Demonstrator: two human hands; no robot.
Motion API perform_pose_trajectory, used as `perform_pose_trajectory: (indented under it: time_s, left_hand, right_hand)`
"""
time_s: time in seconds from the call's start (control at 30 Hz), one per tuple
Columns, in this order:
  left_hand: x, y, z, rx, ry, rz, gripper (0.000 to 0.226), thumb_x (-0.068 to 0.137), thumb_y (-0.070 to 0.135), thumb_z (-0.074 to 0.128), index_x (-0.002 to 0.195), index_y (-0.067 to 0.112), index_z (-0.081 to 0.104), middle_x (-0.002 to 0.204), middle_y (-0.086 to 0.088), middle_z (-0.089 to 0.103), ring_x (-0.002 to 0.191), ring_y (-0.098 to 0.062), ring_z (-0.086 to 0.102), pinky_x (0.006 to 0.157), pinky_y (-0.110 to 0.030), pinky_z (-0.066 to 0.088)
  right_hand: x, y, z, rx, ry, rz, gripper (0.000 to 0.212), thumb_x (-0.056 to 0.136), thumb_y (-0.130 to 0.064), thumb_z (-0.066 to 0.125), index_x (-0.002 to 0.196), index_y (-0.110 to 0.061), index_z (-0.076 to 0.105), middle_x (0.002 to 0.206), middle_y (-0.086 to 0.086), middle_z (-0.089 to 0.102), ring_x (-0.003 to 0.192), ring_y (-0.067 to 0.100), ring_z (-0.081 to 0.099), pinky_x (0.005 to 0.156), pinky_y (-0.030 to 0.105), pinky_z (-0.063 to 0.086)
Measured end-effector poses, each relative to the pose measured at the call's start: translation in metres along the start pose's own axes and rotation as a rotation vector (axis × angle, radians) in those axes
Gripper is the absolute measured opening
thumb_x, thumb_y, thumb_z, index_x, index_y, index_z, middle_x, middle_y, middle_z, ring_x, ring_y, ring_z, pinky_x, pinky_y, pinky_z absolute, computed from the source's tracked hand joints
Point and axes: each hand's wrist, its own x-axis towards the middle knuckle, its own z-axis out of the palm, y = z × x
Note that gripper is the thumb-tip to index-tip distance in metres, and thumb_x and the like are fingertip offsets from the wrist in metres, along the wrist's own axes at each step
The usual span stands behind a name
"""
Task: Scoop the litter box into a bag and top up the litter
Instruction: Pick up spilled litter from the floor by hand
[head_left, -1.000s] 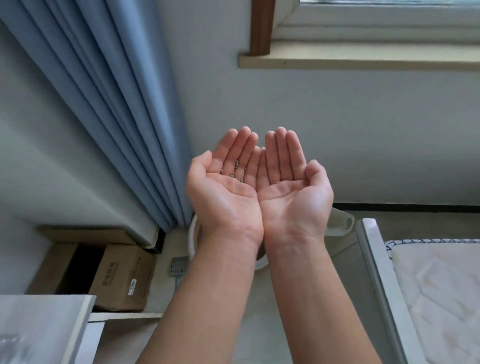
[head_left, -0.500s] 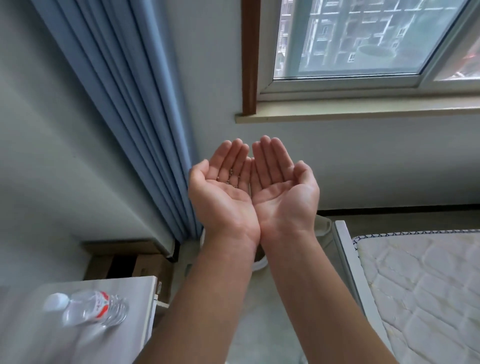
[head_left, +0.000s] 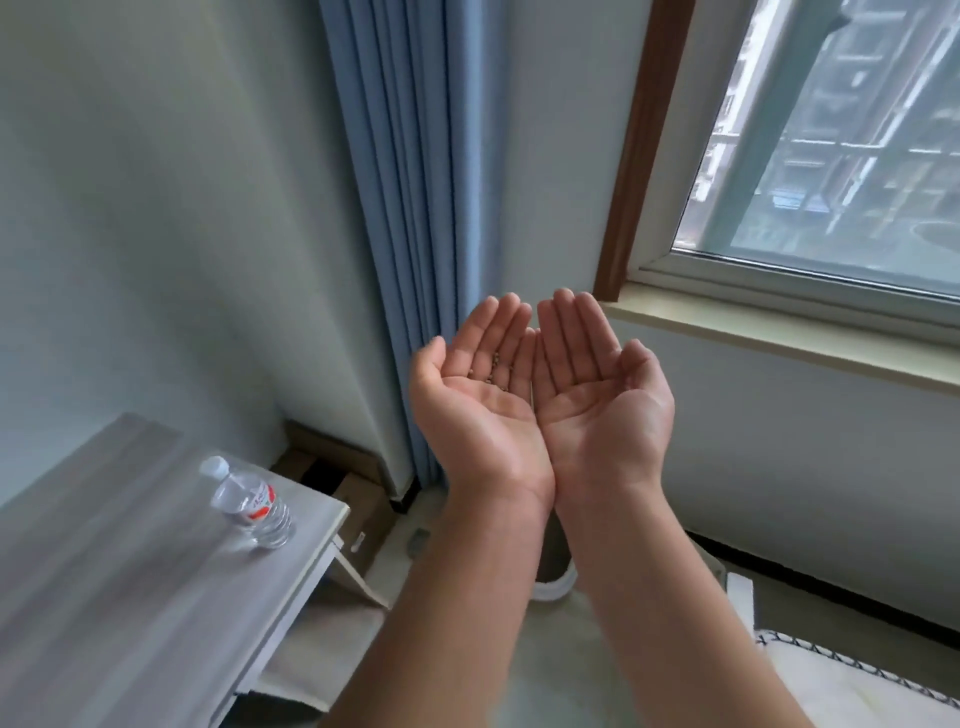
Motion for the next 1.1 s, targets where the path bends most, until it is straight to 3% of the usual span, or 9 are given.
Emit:
perform_pose_trajectory:
  time_s: [0.23, 0.53, 0.83, 1.1]
  left_hand:
    - [-0.028, 0.019, 0.001, -0.068, 0.052, 0.197, 0.053, 0.102, 0.033, 0.033, 0.119, -0.004, 0.066, 0.114, -0.02, 0.073, 0.111, -0.028, 0.07, 0.105, -0.037, 0.05]
    - [-0.089, 0.104, -0.052, -0.151, 0.161, 0.429, 0.052, 0.101, 0.032, 0.034, 0.12, -0.005, 0.064, 0.114, -0.02, 0.073, 0.11, -0.029, 0.07, 0.105, -0.038, 0.049]
    - [-0.22, 0.225, -0.155, -0.215, 0.321, 0.707, 0.048, 0.101, 0.026, 0.033, 0.119, -0.005, 0.065, 0.115, -0.019, 0.073, 0.112, -0.029, 0.069, 0.105, -0.038, 0.05]
    - [-0.361, 0.322, -0.227, -0.274, 0.455, 1.068, 0.048, 0.101, 0.026, 0.034, 0.12, -0.004, 0.065, 0.114, -0.018, 0.073, 0.11, -0.028, 0.07, 0.104, -0.037, 0.05]
  right_hand:
    - [-0.022, 0.005, 0.012, 0.0, -0.079, 0.197, 0.047, 0.104, -0.026, 0.03, 0.116, -0.001, 0.067, 0.112, 0.015, 0.073, 0.107, 0.026, 0.07, 0.099, 0.038, 0.051]
    - [-0.098, 0.085, 0.026, -0.074, -0.178, 0.447, 0.047, 0.105, -0.026, 0.027, 0.116, -0.001, 0.066, 0.113, 0.014, 0.073, 0.108, 0.025, 0.07, 0.102, 0.039, 0.049]
    - [-0.257, 0.211, 0.017, -0.159, -0.282, 0.748, 0.045, 0.105, -0.023, 0.028, 0.117, -0.001, 0.065, 0.117, 0.014, 0.072, 0.114, 0.025, 0.067, 0.106, 0.039, 0.046]
    - [-0.419, 0.3, 0.019, -0.223, -0.464, 1.114, 0.044, 0.105, -0.023, 0.029, 0.117, -0.002, 0.065, 0.117, 0.014, 0.072, 0.113, 0.024, 0.068, 0.106, 0.038, 0.047]
